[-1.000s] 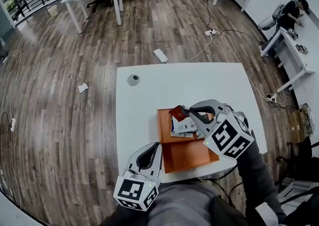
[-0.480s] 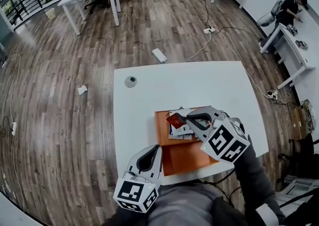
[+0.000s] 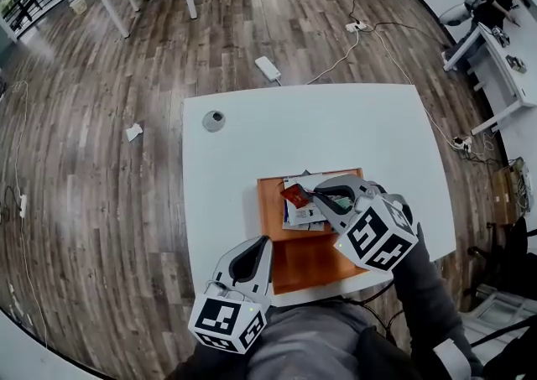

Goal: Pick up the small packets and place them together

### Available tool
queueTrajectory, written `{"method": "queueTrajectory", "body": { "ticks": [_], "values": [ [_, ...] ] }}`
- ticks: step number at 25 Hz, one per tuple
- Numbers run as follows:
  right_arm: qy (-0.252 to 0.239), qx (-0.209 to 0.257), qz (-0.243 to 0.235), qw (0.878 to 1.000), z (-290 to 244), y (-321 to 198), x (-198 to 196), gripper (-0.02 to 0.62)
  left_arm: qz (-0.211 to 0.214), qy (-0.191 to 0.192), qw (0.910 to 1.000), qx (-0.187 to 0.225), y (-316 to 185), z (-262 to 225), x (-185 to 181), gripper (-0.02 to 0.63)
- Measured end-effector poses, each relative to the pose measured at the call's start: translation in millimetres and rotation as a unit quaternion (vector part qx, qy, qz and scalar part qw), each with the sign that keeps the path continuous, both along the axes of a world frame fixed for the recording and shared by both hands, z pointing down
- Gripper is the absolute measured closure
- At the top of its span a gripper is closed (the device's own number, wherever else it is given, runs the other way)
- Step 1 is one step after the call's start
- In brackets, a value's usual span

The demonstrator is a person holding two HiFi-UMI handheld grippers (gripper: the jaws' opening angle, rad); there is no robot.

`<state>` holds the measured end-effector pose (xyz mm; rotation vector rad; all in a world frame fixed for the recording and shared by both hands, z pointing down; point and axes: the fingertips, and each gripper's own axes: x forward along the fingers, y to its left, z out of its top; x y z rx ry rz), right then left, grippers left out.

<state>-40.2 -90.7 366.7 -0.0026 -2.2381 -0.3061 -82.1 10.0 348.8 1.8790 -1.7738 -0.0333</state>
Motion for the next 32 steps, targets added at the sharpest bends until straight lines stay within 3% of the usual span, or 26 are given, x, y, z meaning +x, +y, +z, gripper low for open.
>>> {"method": "queueTrajectory", "body": {
  "ticks": [10,17,32],
  "values": [
    [0.013,-0.006,0.018,1.0,11,-11,-1,0.586,0.002,0.011,0.9999,-0.012,-9,6,-6,0.606],
    [0.007,-0.008,0.033,0.999,8,-15,0,0.531,0.01,0.012,0.9998,-0.011,-12,9,-5,0.606],
    [0.01,0.004,0.034,0.999,6,-12,2,0.529,0.013,0.009,0.9998,-0.008,-7,9,-4,0.606]
  ]
}}
